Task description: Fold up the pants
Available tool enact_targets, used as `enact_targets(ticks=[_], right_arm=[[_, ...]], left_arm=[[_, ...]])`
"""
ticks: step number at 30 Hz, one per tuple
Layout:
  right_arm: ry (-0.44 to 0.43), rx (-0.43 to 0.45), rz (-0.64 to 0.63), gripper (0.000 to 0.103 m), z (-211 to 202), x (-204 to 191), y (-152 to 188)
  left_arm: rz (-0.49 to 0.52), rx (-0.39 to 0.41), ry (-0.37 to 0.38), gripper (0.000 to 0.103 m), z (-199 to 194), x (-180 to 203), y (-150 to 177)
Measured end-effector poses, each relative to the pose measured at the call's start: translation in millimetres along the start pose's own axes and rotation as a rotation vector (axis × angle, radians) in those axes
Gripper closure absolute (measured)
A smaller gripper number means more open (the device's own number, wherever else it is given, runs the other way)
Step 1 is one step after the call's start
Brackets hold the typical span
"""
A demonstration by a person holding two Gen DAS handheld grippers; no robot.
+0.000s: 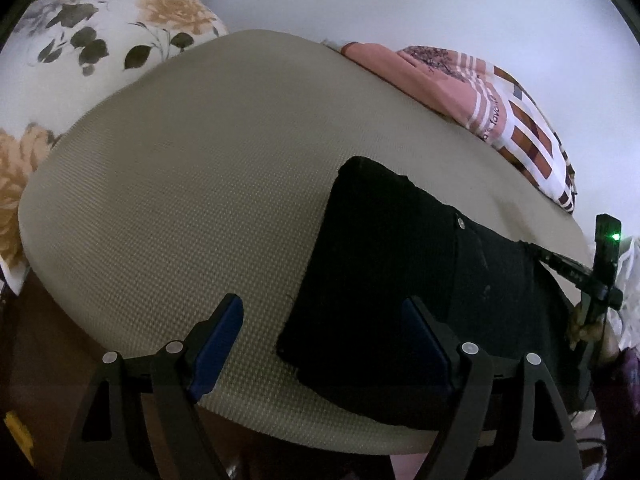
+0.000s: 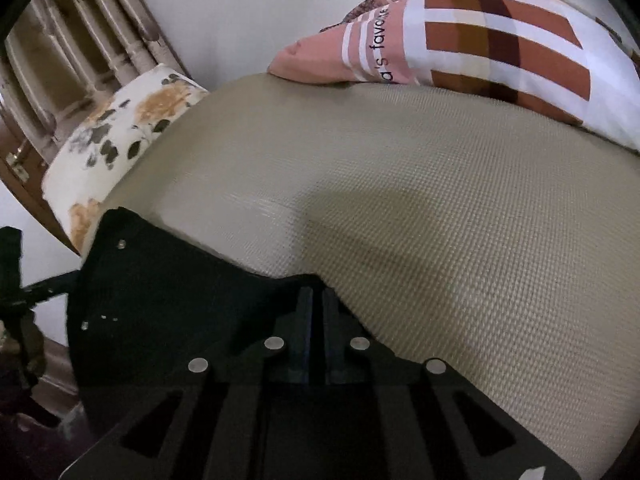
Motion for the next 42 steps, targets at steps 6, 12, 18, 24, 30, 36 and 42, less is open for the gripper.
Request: enact_targets(ticks=[6, 12, 18, 24, 30, 36, 42], right_arm=[[0.059, -0.009, -0.037, 0.103, 6, 5, -3], [0.037, 0.003, 0.025, 0.101, 6, 10, -6], [-0.027, 0.139, 0.198, 0.094, -38, 27, -21], [-0.073, 0.021, -0.083, 0.090, -29, -53, -2], [0.061, 0.034, -0.190, 0.103, 7, -52, 13], [-0.018, 0.027, -0.127, 0.103, 2, -44, 11], [-0.106, 0.072, -0.022, 0.101, -11, -36, 5]], left_arm=[[0.045, 0.031, -0.013, 0.022, -6, 6, -6], [0.097, 0.054, 0.023, 0.022, -13, 20, -11], [0.115, -0.022, 0.046, 0.021, 8, 22, -1], [0.236, -0.027, -0.003, 0.021, 34, 21, -6], [0.202, 0.006, -0.032, 0.004, 53, -10, -27], [0.316, 0.062, -0.131, 0.004, 33, 7, -30], [0.135, 0.096, -0.060, 0.004, -28, -5, -51]])
Point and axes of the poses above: each gripper's, at about its wrist camera, not at the fingertips, and z roughly the way its jaws point, x to its right, y to its underside, the point moved 8 cm from there along z, roughly the way its jaws point, and after that the axes turned 4 degrees about y, right-handed, at the moved point
